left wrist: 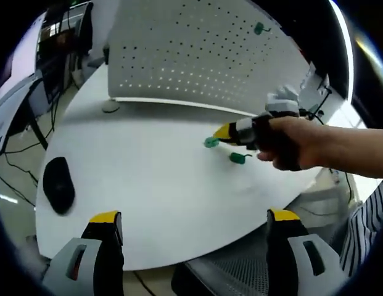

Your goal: Insert the hook assembly into the mounting plate slot until the hook locks in place.

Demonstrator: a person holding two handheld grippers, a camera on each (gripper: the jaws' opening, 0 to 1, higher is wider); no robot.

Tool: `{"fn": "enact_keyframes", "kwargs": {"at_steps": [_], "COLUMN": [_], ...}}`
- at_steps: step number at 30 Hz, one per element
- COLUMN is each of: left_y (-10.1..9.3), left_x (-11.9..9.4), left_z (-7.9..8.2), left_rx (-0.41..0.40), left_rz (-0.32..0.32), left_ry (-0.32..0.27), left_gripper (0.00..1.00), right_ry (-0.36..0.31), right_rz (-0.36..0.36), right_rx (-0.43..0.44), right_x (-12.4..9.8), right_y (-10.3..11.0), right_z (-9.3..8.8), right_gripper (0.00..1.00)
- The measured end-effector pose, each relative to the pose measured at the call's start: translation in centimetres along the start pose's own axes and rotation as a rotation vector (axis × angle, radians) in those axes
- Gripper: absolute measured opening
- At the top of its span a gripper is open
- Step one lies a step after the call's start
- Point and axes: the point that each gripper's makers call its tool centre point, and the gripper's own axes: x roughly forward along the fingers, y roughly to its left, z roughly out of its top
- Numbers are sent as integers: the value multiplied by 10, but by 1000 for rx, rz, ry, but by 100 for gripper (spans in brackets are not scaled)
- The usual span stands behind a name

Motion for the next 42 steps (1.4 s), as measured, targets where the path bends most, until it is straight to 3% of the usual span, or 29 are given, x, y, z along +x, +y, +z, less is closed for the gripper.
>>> {"fn": "enact_keyframes", "kwargs": {"at_steps": [8,13,19,30,35,42], "left_y": [-4,-6,-6,-10,-11,-16], "left_x": [2,3,1,-5,-8,-13], "left_z": [0,3,5,18,25,39], "left_rx": [4,10,15,34,43,68], "left_rz": [-11,-15,-15,-15,-14,-20], "left_ry": [5,-1,-3,-38,-59,-93], "left_gripper": [98,98,98,98,98,98], "right_ry": [6,-11,-9,-74,-102,-168], "right_rz": [-12,7,30,83,112,198], "right_rx": [-53,-121,-103,-230,-269,-360], "right_x": [-4,-6,-8,-28,-42,-78], "right_y": [-6,3,7,28,36,64], "right_z": [1,4,5,27,37,56], "right_gripper": [4,0,0,0,0,0]}}
